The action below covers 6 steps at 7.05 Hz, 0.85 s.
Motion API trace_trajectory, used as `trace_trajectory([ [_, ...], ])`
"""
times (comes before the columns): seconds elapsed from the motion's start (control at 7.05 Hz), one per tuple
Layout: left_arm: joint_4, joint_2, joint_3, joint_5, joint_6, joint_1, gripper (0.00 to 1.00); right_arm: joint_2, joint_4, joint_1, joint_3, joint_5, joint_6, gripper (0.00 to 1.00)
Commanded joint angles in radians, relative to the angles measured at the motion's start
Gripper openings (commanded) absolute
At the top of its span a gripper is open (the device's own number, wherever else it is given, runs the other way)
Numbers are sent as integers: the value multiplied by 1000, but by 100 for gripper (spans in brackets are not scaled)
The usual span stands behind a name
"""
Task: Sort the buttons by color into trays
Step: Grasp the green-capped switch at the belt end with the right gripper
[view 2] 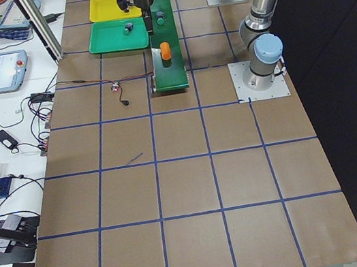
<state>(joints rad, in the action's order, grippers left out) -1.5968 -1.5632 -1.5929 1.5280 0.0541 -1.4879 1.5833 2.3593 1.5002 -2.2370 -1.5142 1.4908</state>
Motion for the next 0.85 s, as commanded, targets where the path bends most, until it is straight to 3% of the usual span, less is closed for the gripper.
trace_trajectory([
  [0.0,0,-8,2,7,33,3,100,11,38,32,-20,3,-4,100],
  [0.71,3,3,-15,9,33,0,100,-52,28,107,16,-4,-9,100],
])
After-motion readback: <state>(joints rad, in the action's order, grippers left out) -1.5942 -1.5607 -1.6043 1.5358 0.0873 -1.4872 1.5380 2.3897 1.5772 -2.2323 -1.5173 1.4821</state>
